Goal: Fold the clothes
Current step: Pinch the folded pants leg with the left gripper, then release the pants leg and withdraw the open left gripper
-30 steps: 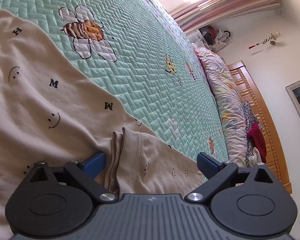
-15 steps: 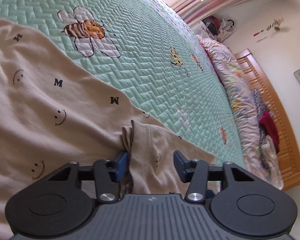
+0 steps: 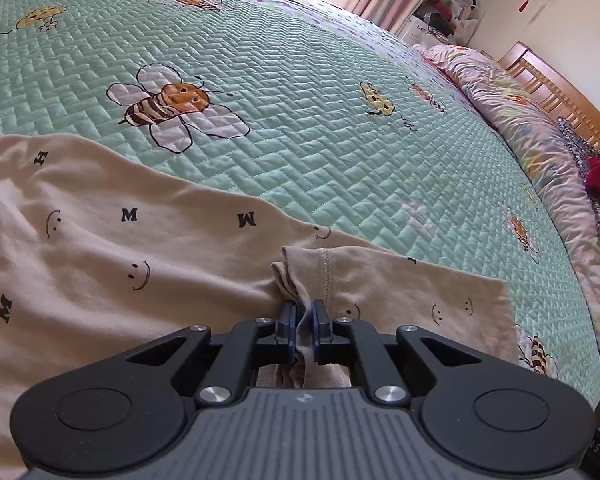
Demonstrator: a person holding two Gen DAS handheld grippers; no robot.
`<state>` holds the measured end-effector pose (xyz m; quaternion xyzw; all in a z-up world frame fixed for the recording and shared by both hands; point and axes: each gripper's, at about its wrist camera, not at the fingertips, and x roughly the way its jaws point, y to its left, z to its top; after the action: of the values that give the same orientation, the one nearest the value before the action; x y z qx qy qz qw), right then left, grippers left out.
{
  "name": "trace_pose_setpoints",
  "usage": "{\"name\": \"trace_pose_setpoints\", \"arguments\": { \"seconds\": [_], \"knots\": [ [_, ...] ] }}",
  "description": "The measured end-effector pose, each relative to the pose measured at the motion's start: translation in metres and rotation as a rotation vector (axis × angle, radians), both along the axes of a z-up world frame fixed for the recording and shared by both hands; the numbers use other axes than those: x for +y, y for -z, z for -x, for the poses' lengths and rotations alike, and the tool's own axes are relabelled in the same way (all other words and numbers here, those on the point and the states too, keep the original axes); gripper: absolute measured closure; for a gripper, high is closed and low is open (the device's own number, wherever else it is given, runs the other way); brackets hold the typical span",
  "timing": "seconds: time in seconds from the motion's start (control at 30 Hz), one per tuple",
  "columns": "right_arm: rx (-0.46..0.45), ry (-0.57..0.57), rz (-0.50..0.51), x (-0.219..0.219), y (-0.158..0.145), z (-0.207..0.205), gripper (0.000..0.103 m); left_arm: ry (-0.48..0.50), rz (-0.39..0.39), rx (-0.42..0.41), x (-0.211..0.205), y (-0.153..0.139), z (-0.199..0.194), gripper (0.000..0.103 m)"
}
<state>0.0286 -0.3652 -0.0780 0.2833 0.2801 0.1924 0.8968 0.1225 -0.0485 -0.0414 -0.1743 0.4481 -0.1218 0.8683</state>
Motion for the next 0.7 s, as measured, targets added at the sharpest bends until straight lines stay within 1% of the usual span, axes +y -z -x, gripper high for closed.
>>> {"name": "trace_pose_setpoints", "arguments": {
  "seconds": [0.03, 0.07, 0.13, 0.17, 0.2, 0.23, 0.27, 0.3, 0.37, 0.4, 0.47, 0.57, 0.7],
  "knots": [
    [-0.005, 0.003, 0.02, 0.002, -0.003, 0.001, 0.055, -0.002, -0.008, -0.002, -0.001, 0.0, 0.001, 0.093],
    [-0.02, 0.004, 0.039, 0.005, -0.009, 0.002, 0.055, -0.003, -0.015, -0.004, -0.001, 0.0, 0.002, 0.089],
    [-0.067, 0.0, 0.072, 0.011, -0.022, 0.003, 0.054, -0.005, -0.021, -0.005, -0.003, -0.001, 0.003, 0.089],
    [-0.093, -0.005, 0.083, 0.014, -0.029, 0.002, 0.049, -0.006, -0.024, -0.005, -0.004, -0.001, 0.004, 0.087],
    [-0.115, -0.007, 0.091, 0.016, -0.035, 0.0, 0.042, -0.007, -0.019, -0.002, -0.004, -0.001, 0.005, 0.085],
    [-0.127, -0.009, 0.093, 0.018, -0.038, -0.001, 0.039, -0.008, -0.015, 0.001, -0.003, -0.001, 0.005, 0.082],
    [-0.11, -0.009, 0.092, 0.019, -0.035, -0.004, 0.035, -0.009, -0.01, 0.004, -0.003, -0.001, 0.005, 0.078],
    [-0.082, -0.008, 0.091, 0.02, -0.031, -0.008, 0.034, -0.009, -0.009, 0.004, -0.004, 0.0, 0.006, 0.076],
    [0.01, -0.002, 0.105, 0.018, -0.014, -0.014, 0.034, -0.005, 0.001, 0.001, -0.007, -0.002, 0.008, 0.061],
    [0.022, -0.003, 0.111, 0.017, -0.01, -0.014, 0.035, -0.003, 0.005, -0.003, -0.008, -0.003, 0.009, 0.057],
    [0.01, -0.004, 0.127, 0.018, -0.011, -0.011, 0.035, 0.004, -0.004, -0.012, -0.011, -0.005, 0.011, 0.042],
    [-0.036, -0.012, 0.187, 0.028, -0.023, -0.009, 0.035, 0.009, -0.033, -0.026, -0.018, -0.007, 0.013, 0.033],
    [-0.064, -0.029, 0.238, 0.04, -0.034, -0.009, 0.035, 0.005, -0.041, -0.031, -0.017, -0.008, 0.016, 0.031]
  ]
}}
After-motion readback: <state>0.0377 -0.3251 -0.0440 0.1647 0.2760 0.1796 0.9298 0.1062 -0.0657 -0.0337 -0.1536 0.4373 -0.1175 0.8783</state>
